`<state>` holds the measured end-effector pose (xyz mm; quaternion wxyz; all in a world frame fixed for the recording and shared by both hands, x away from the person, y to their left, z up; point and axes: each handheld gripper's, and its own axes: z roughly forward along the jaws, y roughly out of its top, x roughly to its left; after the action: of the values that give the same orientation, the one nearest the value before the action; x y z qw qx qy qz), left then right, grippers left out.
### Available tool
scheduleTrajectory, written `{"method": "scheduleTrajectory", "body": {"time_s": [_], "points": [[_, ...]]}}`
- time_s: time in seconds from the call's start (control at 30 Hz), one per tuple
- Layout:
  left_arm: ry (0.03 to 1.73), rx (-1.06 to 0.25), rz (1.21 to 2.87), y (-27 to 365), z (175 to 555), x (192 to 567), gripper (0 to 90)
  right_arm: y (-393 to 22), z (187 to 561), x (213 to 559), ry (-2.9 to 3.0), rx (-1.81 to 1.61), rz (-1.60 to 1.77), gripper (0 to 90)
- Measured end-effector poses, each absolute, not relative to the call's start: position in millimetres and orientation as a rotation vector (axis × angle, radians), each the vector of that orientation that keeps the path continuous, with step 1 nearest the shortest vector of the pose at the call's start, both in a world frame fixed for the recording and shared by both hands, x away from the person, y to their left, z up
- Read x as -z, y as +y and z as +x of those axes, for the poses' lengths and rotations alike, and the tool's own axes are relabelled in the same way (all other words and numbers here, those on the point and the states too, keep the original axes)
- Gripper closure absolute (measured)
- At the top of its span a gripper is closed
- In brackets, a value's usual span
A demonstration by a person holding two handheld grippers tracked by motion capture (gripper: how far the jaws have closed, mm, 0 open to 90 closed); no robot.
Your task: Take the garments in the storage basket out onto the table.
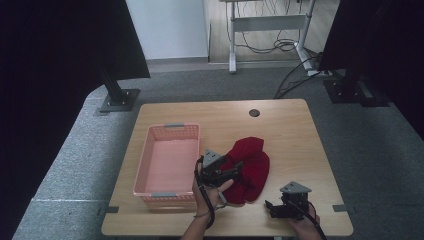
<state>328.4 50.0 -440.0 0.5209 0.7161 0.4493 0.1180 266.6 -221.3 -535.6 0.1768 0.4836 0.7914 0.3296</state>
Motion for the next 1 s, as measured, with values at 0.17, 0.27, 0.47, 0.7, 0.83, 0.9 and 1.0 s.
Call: {"method": "scheduleTrajectory", "body": {"time_s": [0.17, 0.27, 0.47, 0.7, 0.83, 0.9, 1.0], "points": [[1.068, -0.302, 1.718, 53.5, 323.8, 433.9, 30.9, -221.4, 266.5, 535.5, 2.242, -0.932, 1.368, 2.1], [1.070, -0.301, 1.723, 56.0, 322.6, 431.6, 30.8, -221.3, 266.5, 535.6, 2.241, -0.933, 1.369, 2.1], [1.064, -0.306, 1.736, 61.3, 318.9, 427.9, 30.6, -221.4, 266.5, 535.5, 2.241, -0.932, 1.368, 2.1], [1.058, -0.316, 1.753, 71.9, 315.1, 425.9, 30.7, -221.3, 266.3, 535.6, 2.243, -0.933, 1.367, 2.1], [1.059, -0.322, 1.769, 77.5, 313.3, 426.7, 30.7, -221.3, 266.3, 535.5, 2.243, -0.933, 1.367, 2.1], [1.062, -0.323, 1.779, 81.0, 312.0, 427.2, 30.6, -221.3, 266.3, 535.5, 2.243, -0.933, 1.367, 2.1], [1.062, -0.329, 1.791, 86.7, 310.3, 427.5, 30.6, -221.2, 266.3, 535.5, 2.242, -0.933, 1.368, 2.1]]}}
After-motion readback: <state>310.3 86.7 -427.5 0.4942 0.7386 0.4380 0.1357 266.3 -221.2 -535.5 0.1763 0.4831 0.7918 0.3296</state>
